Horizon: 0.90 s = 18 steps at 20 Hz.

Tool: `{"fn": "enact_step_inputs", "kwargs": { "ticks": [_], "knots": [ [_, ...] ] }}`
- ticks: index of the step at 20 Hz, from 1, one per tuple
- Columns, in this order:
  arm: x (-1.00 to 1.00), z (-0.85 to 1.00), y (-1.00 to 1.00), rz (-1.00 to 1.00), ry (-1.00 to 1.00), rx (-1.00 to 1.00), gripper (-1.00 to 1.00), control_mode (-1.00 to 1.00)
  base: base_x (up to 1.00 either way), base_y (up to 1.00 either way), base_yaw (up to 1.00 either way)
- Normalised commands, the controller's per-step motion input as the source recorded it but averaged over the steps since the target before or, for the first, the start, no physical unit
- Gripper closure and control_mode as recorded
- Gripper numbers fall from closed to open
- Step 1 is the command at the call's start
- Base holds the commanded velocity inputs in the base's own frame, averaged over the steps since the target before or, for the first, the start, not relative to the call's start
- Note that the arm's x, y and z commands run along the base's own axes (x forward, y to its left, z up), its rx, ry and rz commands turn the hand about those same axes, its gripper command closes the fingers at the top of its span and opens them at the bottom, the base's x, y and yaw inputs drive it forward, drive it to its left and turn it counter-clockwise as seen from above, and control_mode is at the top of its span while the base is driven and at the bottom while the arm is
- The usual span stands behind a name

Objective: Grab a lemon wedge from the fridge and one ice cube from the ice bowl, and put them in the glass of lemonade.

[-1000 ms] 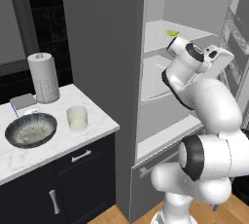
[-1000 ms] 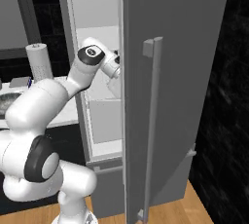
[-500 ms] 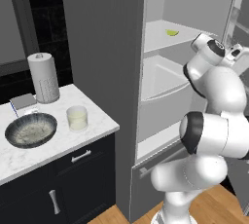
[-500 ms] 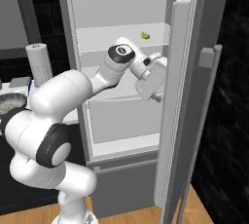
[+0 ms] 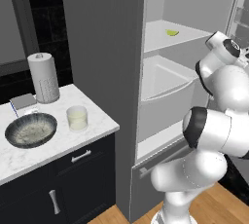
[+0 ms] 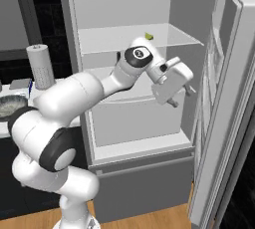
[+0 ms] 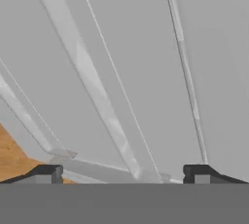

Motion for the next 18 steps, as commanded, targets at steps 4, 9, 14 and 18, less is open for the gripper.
{"fn": "enact_step_inputs", "kwargs": {
  "ticks": [4, 9, 14, 18],
  "knots": [
    [-0.39, 0.11, 0.02, 0.00, -0.22, 0.00, -1.00, -1.00, 0.00, 0.00, 0.00],
    [-0.08, 0.06, 0.05, 0.25, -0.17, -0.05, -1.00, -1.00, 0.00, 0.00, 0.00],
    [0.01, 0.22, -0.37, 0.46, -0.01, -0.22, -1.00, -1.00, 0.00, 0.00, 0.00],
    [0.03, 0.20, -0.50, 0.42, -0.01, -0.14, -1.00, -1.00, 0.00, 0.00, 0.00]
  ]
}}
